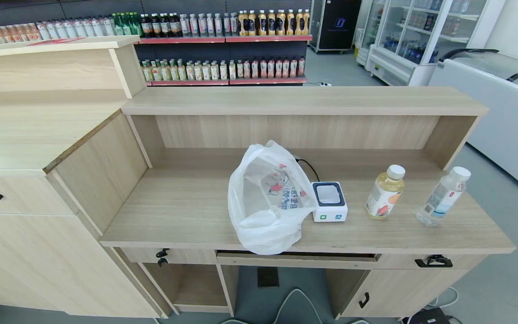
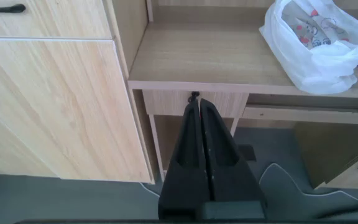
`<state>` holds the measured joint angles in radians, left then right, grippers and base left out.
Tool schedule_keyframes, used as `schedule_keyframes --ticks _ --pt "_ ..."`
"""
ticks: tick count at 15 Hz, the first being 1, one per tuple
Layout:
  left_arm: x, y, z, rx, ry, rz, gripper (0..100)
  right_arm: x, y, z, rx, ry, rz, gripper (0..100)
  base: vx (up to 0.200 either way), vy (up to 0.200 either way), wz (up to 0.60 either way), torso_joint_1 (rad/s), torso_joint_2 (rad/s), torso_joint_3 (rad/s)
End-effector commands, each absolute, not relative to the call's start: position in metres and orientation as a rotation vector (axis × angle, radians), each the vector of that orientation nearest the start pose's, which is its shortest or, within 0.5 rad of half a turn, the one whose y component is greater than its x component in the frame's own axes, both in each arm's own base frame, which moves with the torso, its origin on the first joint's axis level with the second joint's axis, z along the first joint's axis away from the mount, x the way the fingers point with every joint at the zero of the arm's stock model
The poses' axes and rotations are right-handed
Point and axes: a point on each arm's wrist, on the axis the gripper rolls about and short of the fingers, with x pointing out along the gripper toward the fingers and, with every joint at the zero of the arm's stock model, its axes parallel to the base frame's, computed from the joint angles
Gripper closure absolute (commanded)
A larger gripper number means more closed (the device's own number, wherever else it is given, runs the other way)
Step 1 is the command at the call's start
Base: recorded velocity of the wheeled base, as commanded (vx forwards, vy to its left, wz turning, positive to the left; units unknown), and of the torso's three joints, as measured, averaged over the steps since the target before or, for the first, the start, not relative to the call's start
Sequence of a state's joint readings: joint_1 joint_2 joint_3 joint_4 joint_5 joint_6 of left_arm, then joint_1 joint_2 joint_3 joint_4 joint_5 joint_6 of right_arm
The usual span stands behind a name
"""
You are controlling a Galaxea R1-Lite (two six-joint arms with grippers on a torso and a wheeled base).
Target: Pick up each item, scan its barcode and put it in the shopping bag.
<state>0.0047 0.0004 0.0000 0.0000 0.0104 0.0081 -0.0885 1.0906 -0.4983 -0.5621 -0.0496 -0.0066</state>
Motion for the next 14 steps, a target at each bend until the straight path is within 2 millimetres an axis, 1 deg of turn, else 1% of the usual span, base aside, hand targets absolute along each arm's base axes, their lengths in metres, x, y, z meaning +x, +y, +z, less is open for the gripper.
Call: schedule_keyframes --ticks 1,3,4,6,9,11,12,14 --pt "-0.023 0.0 0.075 0.008 0.0 0.015 100 0.228 -0.039 0.194 -0.049 0.137 -0.117 0 0.0 0.0 0.0 0.0 0.0 0.0" --pt "-0.023 0.0 0.075 0.008 0.0 0.015 100 0.254 -0.057 0.166 -0.105 0.2 -0.121 0 0.0 0.0 0.0 0.0 0.0 0.0" --pt "-0.023 0.0 0.075 0.008 0.0 0.015 100 0.268 -0.065 0.153 -0.123 0.204 -0.138 0 0.0 0.0 0.0 0.0 0.0 0.0" --pt "-0.023 0.0 0.075 0.008 0.0 0.015 100 0.289 -0.078 0.136 -0.147 0.196 -0.164 0 0.0 0.0 0.0 0.0 0.0 0.0" --pt "-0.023 0.0 0.075 0.008 0.0 0.015 100 0.299 -0.083 0.116 -0.153 0.255 -0.165 0 0.0 0.0 0.0 0.0 0.0 0.0" --pt "-0.023 0.0 0.075 0.008 0.0 0.015 100 0.299 -0.087 0.112 -0.156 0.272 -0.173 0 0.0 0.0 0.0 0.0 0.0 0.0" --pt "-0.023 0.0 0.075 0.008 0.0 0.015 100 0.306 -0.087 0.095 -0.151 0.33 -0.151 0 0.0 0.0 0.0 0.0 0.0 0.0" --pt "-0.023 0.0 0.075 0.008 0.0 0.015 100 0.322 -0.077 0.09 -0.156 0.318 -0.101 0 0.0 0.0 0.0 0.0 0.0 0.0"
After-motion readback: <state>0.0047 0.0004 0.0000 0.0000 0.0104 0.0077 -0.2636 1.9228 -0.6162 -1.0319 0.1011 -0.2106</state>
